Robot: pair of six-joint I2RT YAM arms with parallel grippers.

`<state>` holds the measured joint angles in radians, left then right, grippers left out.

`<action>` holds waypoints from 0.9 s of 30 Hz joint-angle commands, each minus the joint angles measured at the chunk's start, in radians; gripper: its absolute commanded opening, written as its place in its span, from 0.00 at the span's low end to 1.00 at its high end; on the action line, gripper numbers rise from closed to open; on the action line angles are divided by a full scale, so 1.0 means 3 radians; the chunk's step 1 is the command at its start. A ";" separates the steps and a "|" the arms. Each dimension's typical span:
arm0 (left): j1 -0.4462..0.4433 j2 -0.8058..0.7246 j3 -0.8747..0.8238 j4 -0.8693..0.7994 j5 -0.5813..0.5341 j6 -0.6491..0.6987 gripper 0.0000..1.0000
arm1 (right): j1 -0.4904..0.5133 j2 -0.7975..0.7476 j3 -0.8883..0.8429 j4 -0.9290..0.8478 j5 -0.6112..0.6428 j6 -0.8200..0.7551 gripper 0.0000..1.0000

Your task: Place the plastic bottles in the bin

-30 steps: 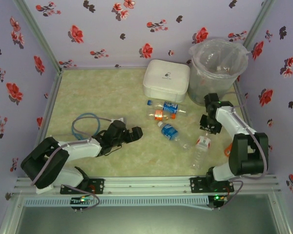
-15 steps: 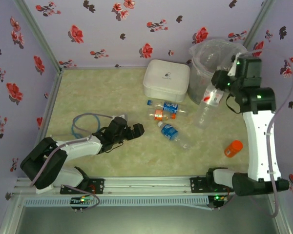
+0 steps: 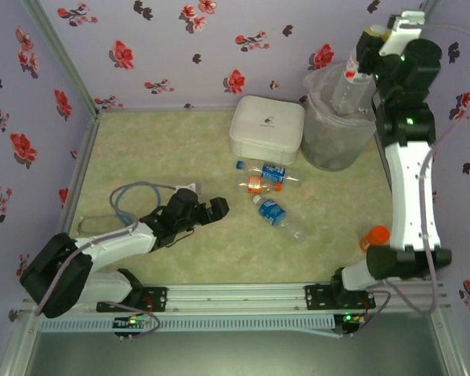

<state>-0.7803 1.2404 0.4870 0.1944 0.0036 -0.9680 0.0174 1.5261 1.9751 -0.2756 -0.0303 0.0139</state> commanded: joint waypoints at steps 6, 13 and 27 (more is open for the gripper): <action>-0.0002 -0.0398 -0.0234 -0.0229 -0.0161 -0.0032 1.00 | -0.0083 0.1077 0.1038 -0.0238 -0.0030 -0.0254 0.00; -0.0027 -0.0570 -0.0243 -0.0367 -0.0247 -0.0015 1.00 | -0.0058 0.1530 0.1125 -0.0525 -0.0247 0.0082 0.00; -0.0053 -0.0540 -0.0243 -0.0379 -0.0288 -0.0025 1.00 | 0.0009 0.2136 0.1102 -0.1116 -0.0130 0.0560 0.05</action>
<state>-0.7883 1.0798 0.4232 0.0883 -0.0525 -0.9741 0.0250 2.1120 2.3020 -0.4706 -0.0818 0.1169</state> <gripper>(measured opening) 0.997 0.333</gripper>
